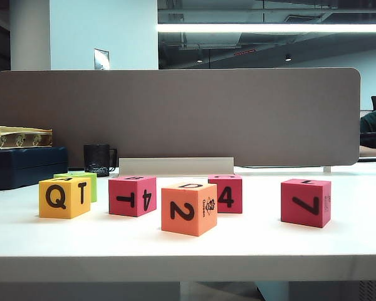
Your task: Select the appropriate blocks from the scattered letter blocks on the table and arrange them in a row to spell out "ABCD".
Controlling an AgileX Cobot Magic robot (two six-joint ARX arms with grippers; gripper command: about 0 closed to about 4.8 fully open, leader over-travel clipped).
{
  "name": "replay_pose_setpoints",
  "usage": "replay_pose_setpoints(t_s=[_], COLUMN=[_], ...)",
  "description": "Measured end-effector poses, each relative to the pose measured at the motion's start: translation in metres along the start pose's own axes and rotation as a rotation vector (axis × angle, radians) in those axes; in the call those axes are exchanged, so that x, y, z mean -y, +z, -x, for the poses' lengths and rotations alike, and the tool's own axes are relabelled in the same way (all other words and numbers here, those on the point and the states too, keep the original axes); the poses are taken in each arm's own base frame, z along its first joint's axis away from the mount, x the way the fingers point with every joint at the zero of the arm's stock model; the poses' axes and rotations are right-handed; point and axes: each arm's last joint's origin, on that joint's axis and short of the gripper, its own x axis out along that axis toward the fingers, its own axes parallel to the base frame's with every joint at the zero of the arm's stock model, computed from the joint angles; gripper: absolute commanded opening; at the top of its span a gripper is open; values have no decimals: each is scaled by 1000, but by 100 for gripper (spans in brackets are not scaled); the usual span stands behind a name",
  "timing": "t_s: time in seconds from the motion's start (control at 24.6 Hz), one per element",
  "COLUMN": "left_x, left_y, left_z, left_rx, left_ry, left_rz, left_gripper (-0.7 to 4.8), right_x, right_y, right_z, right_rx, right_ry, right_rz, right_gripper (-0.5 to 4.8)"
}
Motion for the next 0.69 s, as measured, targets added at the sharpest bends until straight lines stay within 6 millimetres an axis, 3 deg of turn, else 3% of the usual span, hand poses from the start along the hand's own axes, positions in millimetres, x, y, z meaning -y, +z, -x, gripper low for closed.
replay_pose_setpoints(t_s=[0.49,0.69], left_x=[0,0], left_y=[0,1], left_z=[0,1], left_rx=[0,-2], left_ry=[0,-1], left_rz=[40,119], left_gripper=[-6,-6], right_x=[0,-2], right_y=[1,12], right_z=[0,1], right_rx=[7,119], right_ry=[2,42], right_rz=[-4,-48], right_gripper=[-1,-2])
